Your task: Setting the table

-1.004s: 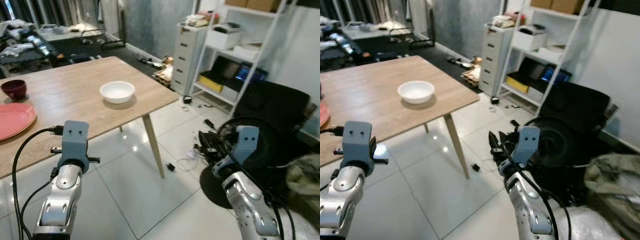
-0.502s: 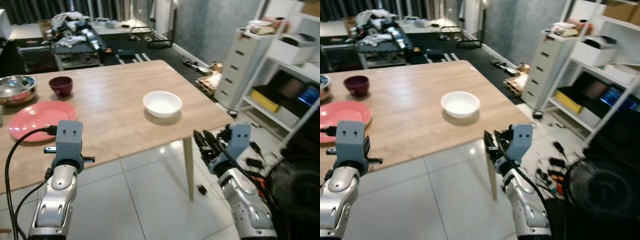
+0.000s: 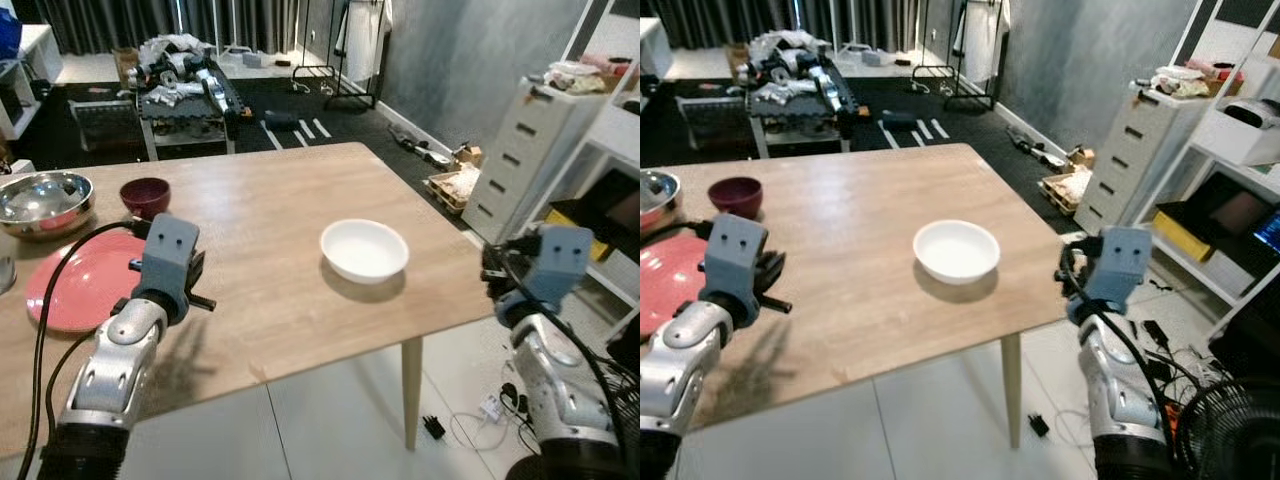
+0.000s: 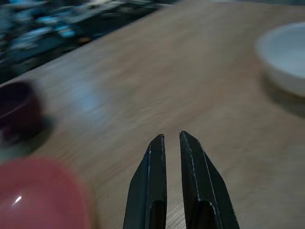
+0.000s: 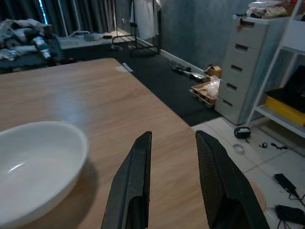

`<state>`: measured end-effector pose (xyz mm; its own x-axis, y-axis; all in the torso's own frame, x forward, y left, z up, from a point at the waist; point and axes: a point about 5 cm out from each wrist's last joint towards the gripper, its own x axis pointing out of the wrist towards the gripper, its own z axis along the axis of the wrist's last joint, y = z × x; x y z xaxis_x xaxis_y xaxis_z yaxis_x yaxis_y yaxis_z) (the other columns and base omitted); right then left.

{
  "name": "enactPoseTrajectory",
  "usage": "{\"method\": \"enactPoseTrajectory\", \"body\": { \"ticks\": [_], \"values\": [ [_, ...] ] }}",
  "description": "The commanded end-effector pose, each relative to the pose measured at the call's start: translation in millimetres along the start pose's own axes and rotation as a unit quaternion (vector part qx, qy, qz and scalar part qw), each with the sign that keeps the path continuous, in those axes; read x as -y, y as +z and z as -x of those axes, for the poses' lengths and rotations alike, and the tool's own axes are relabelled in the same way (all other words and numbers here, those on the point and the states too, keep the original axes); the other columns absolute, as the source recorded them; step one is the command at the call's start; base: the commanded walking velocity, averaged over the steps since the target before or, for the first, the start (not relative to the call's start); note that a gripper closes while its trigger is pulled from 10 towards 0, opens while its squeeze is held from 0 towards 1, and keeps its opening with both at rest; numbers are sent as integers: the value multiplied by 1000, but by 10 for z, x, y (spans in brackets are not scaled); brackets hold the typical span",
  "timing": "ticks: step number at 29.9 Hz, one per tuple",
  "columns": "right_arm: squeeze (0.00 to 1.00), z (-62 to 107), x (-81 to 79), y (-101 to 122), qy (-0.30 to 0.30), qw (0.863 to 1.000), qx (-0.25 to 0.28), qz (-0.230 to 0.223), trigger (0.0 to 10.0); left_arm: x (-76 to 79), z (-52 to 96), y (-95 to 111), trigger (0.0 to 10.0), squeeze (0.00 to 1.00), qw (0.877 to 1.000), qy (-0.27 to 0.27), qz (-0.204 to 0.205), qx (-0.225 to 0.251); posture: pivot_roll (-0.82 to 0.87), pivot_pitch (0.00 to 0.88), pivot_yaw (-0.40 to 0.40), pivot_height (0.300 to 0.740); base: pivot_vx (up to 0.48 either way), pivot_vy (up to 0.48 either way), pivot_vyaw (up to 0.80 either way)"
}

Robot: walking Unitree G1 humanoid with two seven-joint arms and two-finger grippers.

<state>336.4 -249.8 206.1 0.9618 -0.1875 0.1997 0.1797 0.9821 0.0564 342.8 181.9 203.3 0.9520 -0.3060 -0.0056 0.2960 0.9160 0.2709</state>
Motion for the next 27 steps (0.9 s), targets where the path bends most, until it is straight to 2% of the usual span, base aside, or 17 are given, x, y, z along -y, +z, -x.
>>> {"method": "enactPoseTrajectory", "body": {
  "ticks": [1, 2, 3, 7, 9, 16, 20, 23, 27],
  "values": [
    [0, 37, 111, -61, -9, 1000, -16, 2, 10000, 89, 0, 76, 10000, 0, 998, -61, -12, 16, 113, 37, 49, 740, 465, 0, 0],
    [0, 43, 126, -65, -7, 1000, -17, 3, 10000, 110, 11, 90, 10000, 0, 996, -84, -15, 18, 111, 39, 50, 740, 461, 0, 0],
    [0, 43, 126, -65, -7, 1000, -17, 3, 10000, 110, 11, 90, 10000, 0, 996, -84, -15, 18, 111, 39, 50, 740, 461, 0, 0],
    [0, 46, 183, -130, 0, 999, -42, 8, 10000, 190, 53, 153, 10000, 0, 984, -171, -23, 34, 116, 42, 47, 740, 461, 0, 0],
    [0, 36, 138, -186, 25, 998, -61, 7, 10000, 220, 39, 193, 10000, 0, 979, -199, -20, 46, 116, 43, 46, 740, 461, 0, 0],
    [0, 36, 23, -232, 68, 994, -80, -11, 10000, 291, -9, 225, 10000, 0, 971, -233, -4, 53, 114, 42, 40, 740, 425, 0, 0],
    [0, 7, -111, -200, 98, 992, -76, -15, 10000, 390, -218, 291, 10000, 0, 972, -227, 15, 62, 106, 42, 35, 740, 0, 0, 0],
    [0, 13, -117, -202, 101, 992, -77, -8, 10000, 465, -253, 318, 10000, 0, 969, -236, 9, 69, 106, 43, 36, 740, 0, 0, 0],
    [0, 28, -113, -221, 103, 991, -81, 0, 10000, 490, -278, 299, 10000, 0, 971, -232, 4, 65, 103, 45, 36, 740, 0, 0, 0]
  ]
}}
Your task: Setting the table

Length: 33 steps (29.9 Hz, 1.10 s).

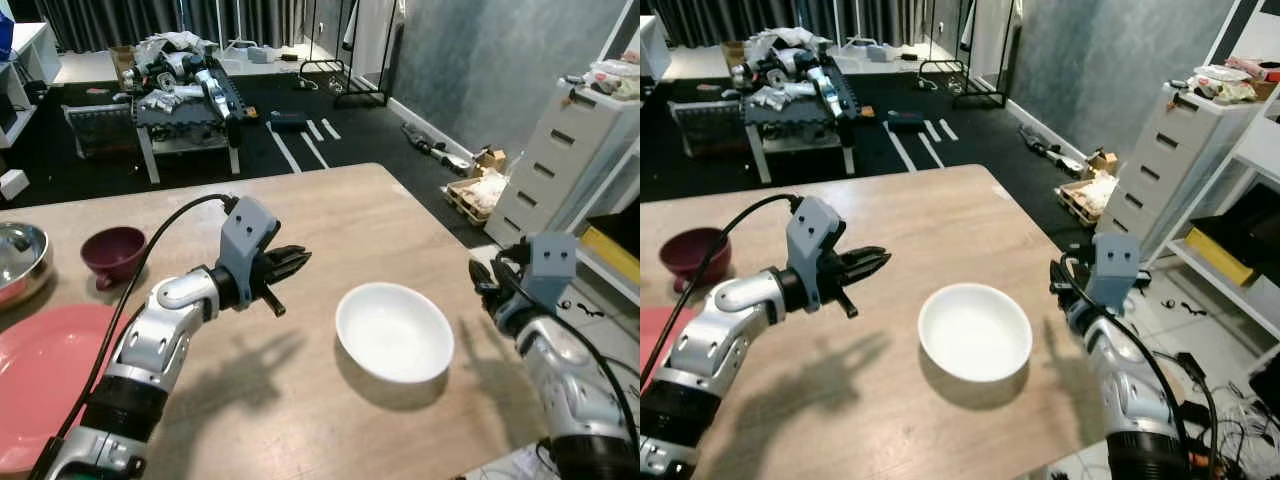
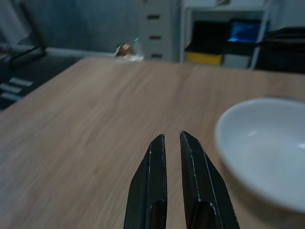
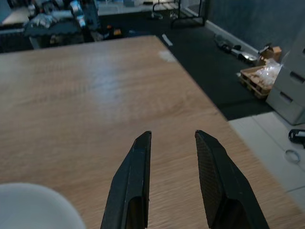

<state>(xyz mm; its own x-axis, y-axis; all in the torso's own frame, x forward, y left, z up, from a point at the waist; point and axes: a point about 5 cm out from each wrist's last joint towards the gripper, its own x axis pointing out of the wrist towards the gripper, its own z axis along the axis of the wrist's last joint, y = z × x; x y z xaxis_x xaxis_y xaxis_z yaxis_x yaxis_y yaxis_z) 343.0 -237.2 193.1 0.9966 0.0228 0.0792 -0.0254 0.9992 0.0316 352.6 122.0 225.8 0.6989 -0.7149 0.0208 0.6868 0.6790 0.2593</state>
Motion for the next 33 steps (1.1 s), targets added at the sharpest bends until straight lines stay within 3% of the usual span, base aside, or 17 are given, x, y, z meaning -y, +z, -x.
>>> {"method": "enactPoseTrajectory", "body": {
  "ticks": [1, 3, 5, 11, 12, 13, 14, 15, 22, 23, 24, 25, 26, 27, 28, 30, 33],
  "values": [
    [0, 45, 5, -93, 1, 1000, -18, 8, 10000, 34, -28, -97, 10000, 0, 1000, -1, 0, -17, 101, 47, 37, 740, 0, 0, 0],
    [0, 47, 3, -92, 2, 1000, -19, 10, 10000, 36, -36, -107, 10000, 12, 1000, -1, 0, -19, 101, 47, 37, 740, 0, 0, 0],
    [0, 51, -1, -88, 7, 1000, -21, 16, 10000, 38, -53, -119, 10000, 251, 1000, -4, 3, -21, 101, 50, 35, 740, 0, 0, 0],
    [0, 84, -42, -123, 50, 997, -43, 39, 10000, 36, -125, -144, 10000, 310, 1000, -1, 6, -26, 104, 62, 31, 740, 0, 0, 0],
    [0, 97, -48, -134, 59, 996, -49, 41, 10000, 35, -132, -141, 10000, 451, 1000, -1, 7, -26, 103, 74, 27, 740, 0, 0, 0],
    [0, 122, -57, -161, 76, 994, -62, 42, 10000, 32, -139, -138, 10000, 773, 1000, -1, 7, -25, 103, 80, 25, 740, 0, 0, 0],
    [0, 140, -62, -177, 88, 993, -71, 42, 10000, 30, -143, -133, 10000, 773, 1000, -1, 8, -25, 103, 85, 23, 740, 0, 0, 0],
    [0, 164, -43, -191, 93, 991, -79, 44, 10000, 25, -148, -125, 10000, 1000, 1000, -1, 9, -23, 103, 93, 19, 740, 0, 0, 0],
    [0, 250, 108, -186, 91, 991, -102, 9, 10000, -4, -176, -71, 10000, 1000, 1000, -5, 15, -10, 94, 113, 19, 740, 0, 0, 0],
    [212, 266, 157, -184, 87, 991, -107, 2, 10000, -4, -183, -51, 10000, 1000, 1000, -9, 15, -6, 93, 117, 19, 740, 0, 0, 0],
    [212, 266, 157, -184, 87, 991, -107, 2, 10000, -4, -183, -51, 10000, 1000, 1000, -9, 15, -6, 93, 117, 19, 740, 0, 0, 0],
    [463, 276, 191, -189, 83, 990, -110, -7, 10000, -7, -191, -31, 10000, 1000, 1000, -9, 13, -3, 92, 119, 18, 740, 0, 0, 0],
    [463, 276, 191, -189, 83, 990, -110, -7, 10000, -7, -191, -31, 10000, 1000, 1000, -9, 13, -3, 92, 119, 18, 740, 0, 0, 0],
    [1000, 279, 198, -193, 86, 990, -112, -17, 10000, -15, -201, -7, 10000, 1000, 1000, -6, 9, 1, 93, 121, 18, 740, 0, 0, 0],
    [1000, 279, 198, -193, 86, 990, -112, -17, 10000, -15, -201, -7, 10000, 1000, 1000, -6, 9, 1, 93, 121, 18, 740, 0, 0, 0],
    [1000, 292, 139, -197, 115, 984, -124, -64, 10000, -30, -216, 46, 10000, 0, 1000, -7, 11, 10, 94, 123, 15, 740, 0, 0, 0],
    [1000, 299, 119, -199, 125, 981, -128, -74, 10000, -32, -218, 54, 10000, 0, 1000, -10, 13, 11, 94, 123, 15, 740, 0, 0, 0]
  ]
}}
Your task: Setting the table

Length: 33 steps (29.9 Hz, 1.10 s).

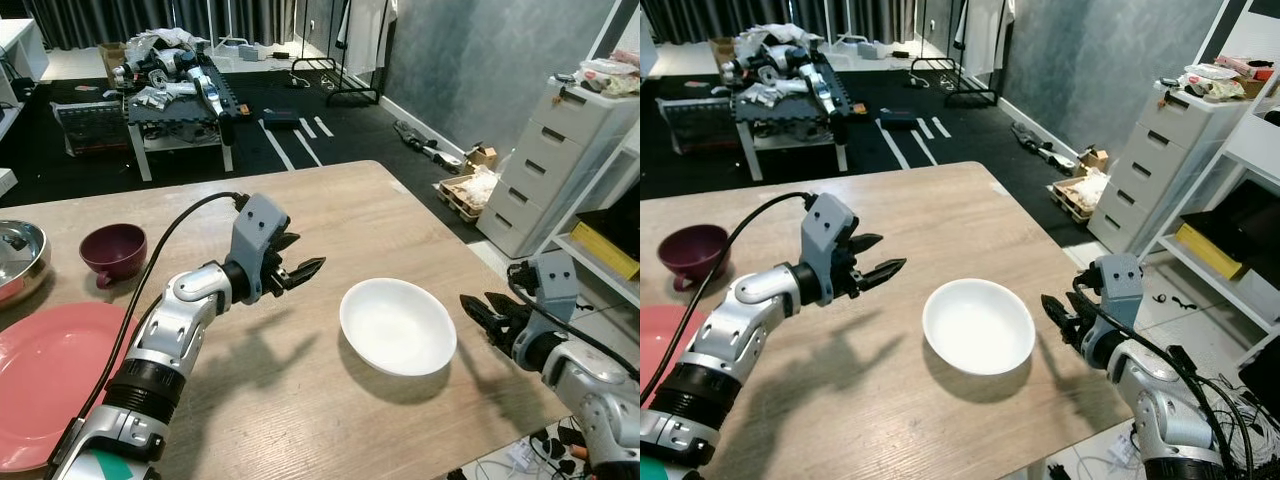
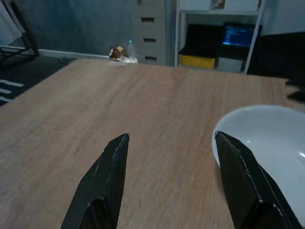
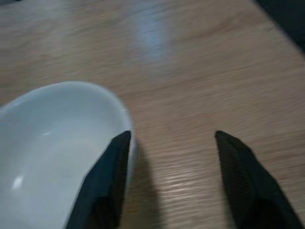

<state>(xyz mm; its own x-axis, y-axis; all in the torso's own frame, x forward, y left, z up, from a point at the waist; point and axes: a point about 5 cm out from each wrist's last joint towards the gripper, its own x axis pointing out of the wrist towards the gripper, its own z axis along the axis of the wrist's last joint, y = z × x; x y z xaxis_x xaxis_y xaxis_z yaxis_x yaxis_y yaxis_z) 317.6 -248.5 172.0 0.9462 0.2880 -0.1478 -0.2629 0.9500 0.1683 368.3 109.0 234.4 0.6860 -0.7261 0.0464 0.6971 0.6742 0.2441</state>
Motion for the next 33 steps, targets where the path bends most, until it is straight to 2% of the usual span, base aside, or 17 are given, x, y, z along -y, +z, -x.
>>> {"method": "enactPoseTrajectory", "body": {
  "ticks": [1, 2, 3, 10, 11, 12, 17, 22, 33],
  "values": [
    [1000, 29, -25, -33, 19, 1000, -10, -17, 10000, 9, -20, -7, 10000, 0, 1000, -10, 9, 0, 94, 123, 15, 740, 0, 0, 0],
    [1000, 36, -57, -55, 34, 999, -20, -21, 10000, 14, -26, 8, 10000, 0, 1000, -19, 14, 3, 93, 129, 16, 740, 0, 0, 0],
    [0, 46, -88, -96, 49, 998, -34, -28, 10000, 27, -31, 22, 10000, 0, 999, -31, 19, 5, 93, 129, 16, 740, 0, 0, 0],
    [0, 40, -207, -373, 77, 991, -101, -35, 9804, 103, -20, 22, 10000, 0, 998, -52, 28, 12, 100, 128, 9, 740, 0, 0, 0],
    [0, 27, -216, -409, 77, 990, -109, -37, 2824, 118, -11, 15, 10000, 0, 998, -52, 31, 12, 101, 127, 7, 740, 0, 0, 0],
    [0, 15, -221, -432, 77, 990, -113, -38, 235, 130, -2, 10, 10000, 0, 998, -52, 32, 13, 103, 126, 6, 740, 0, 0, 0],
    [0, -23, -252, -445, 84, 989, -114, -44, 0, 143, 25, 0, 10000, 0, 998, -46, 36, 15, 106, 121, 4, 740, 0, 0, 0],
    [0, -78, -332, -314, 94, 991, -61, -79, 0, 170, 83, -56, 10000, 0, 998, -35, 48, 9, 108, 114, 6, 740, 0, 0, 0],
    [0, -133, -514, -139, 107, 991, 23, -81, 0, 209, 150, -148, 10000, 0, 996, 21, 81, 5, 111, 97, 10, 740, 0, 0, 0]
  ]
}}
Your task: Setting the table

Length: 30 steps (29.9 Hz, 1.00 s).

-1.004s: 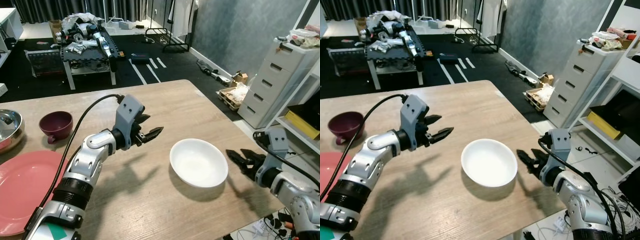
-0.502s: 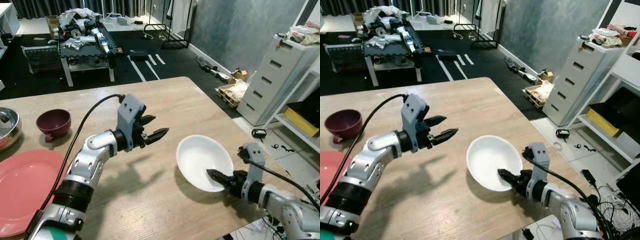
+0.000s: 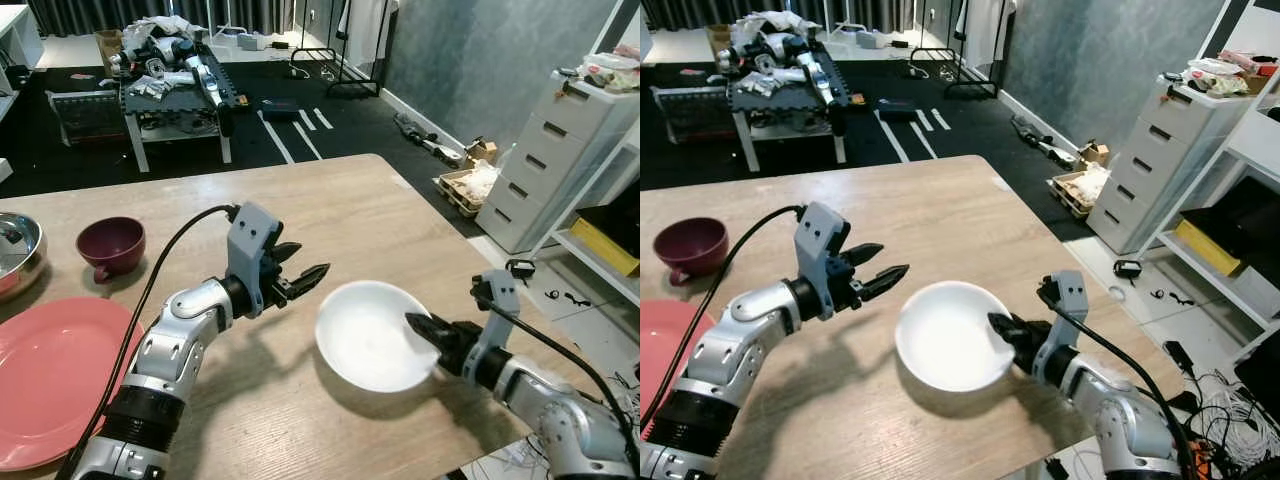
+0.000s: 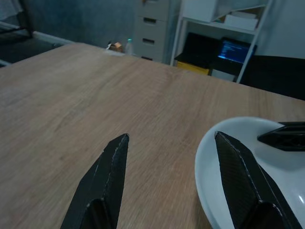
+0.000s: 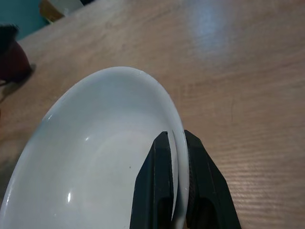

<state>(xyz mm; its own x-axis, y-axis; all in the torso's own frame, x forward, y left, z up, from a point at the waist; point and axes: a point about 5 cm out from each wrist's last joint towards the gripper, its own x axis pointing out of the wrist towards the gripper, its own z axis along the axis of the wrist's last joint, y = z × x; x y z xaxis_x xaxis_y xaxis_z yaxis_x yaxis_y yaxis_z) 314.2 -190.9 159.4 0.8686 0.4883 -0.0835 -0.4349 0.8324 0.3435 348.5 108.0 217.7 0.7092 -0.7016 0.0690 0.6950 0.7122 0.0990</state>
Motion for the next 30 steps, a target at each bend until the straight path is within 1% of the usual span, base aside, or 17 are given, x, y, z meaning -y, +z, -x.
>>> {"method": "enactPoseTrajectory", "body": {
  "ticks": [1, 6, 10, 11, 13, 14, 15, 16, 17, 20, 21, 23, 25, 26, 28, 29, 30],
  "values": [
    [0, 14, -7, 78, -3, 1000, 28, -3, 0, 21, 18, -36, 10000, 0, 1000, 6, 10, -3, 111, 97, 10, 740, 0, 0, 0],
    [0, -10, -67, 150, 6, 998, 57, -7, 0, 27, 29, -45, 10000, 0, 1000, 22, 16, -2, 113, 94, 11, 740, 0, 0, 0],
    [0, -32, -246, 255, 39, 995, 94, -3, 0, 36, 27, -54, 10000, 0, 998, 38, 41, -4, 114, 92, 16, 740, 0, 0, 0],
    [0, -32, -246, 255, 39, 995, 94, -3, 0, 36, 27, -54, 10000, 0, 998, 38, 41, -4, 114, 92, 16, 740, 0, 0, 0],
    [0, -39, -392, 307, 66, 992, 106, 33, 314, 59, 29, -17, 10000, 0, 997, 28, 65, -4, 111, 93, 22, 740, 0, 0, 0],
    [0, -39, -422, 318, 69, 990, 109, 48, 314, 66, 38, -2, 10000, 0, 997, 24, 70, -5, 111, 93, 22, 740, 0, 0, 0],
    [0, -39, -422, 318, 69, 990, 109, 48, 314, 66, 38, -2, 10000, 0, 997, 24, 70, -5, 111, 93, 22, 740, 0, 0, 0],
    [0, -40, -443, 324, 66, 989, 110, 68, 10000, 72, 58, 32, 10000, 0, 997, 18, 74, 0, 111, 93, 22, 740, 0, 0, 0],
    [0, -40, -443, 324, 66, 989, 110, 68, 10000, 72, 58, 32, 10000, 0, 997, 18, 74, 0, 111, 93, 22, 740, 0, 0, 0],
    [0, -43, -499, 352, 56, 984, 123, 113, 10000, 91, 123, 142, 10000, 0, 995, 0, 97, 12, 121, 94, 25, 740, 0, 0, 0],
    [0, -43, -499, 352, 56, 984, 123, 113, 10000, 91, 123, 142, 10000, 0, 995, 0, 97, 12, 121, 94, 25, 740, 0, 0, 0],
    [0, -49, -543, 388, 53, 981, 138, 123, 10000, 107, 132, 127, 10000, 0, 995, -2, 105, 0, 122, 94, 25, 740, 0, 0, 0],
    [0, -54, -591, 433, 53, 978, 157, 127, 10000, 106, 119, 61, 10000, 0, 994, 13, 111, -22, 122, 93, 28, 740, 0, 0, 0],
    [0, -53, -602, 450, 51, 977, 163, 131, 10000, 110, 113, 46, 8627, 0, 993, 17, 119, -21, 119, 94, 30, 740, 0, 0, 0],
    [0, -49, -607, 457, 50, 976, 166, 132, 10000, 115, 111, 44, 8627, 0, 992, 19, 125, -19, 119, 94, 30, 740, 0, 0, 0],
    [0, -36, -602, 479, 44, 975, 173, 136, 10000, 122, 107, 41, 0, 0, 990, 23, 134, -18, 119, 94, 30, 740, 0, 0, 0],
    [0, -36, -602, 479, 44, 975, 173, 136, 10000, 122, 107, 41, 0, 0, 990, 23, 134, -18, 119, 94, 30, 740, 0, 0, 0]
  ]
}}
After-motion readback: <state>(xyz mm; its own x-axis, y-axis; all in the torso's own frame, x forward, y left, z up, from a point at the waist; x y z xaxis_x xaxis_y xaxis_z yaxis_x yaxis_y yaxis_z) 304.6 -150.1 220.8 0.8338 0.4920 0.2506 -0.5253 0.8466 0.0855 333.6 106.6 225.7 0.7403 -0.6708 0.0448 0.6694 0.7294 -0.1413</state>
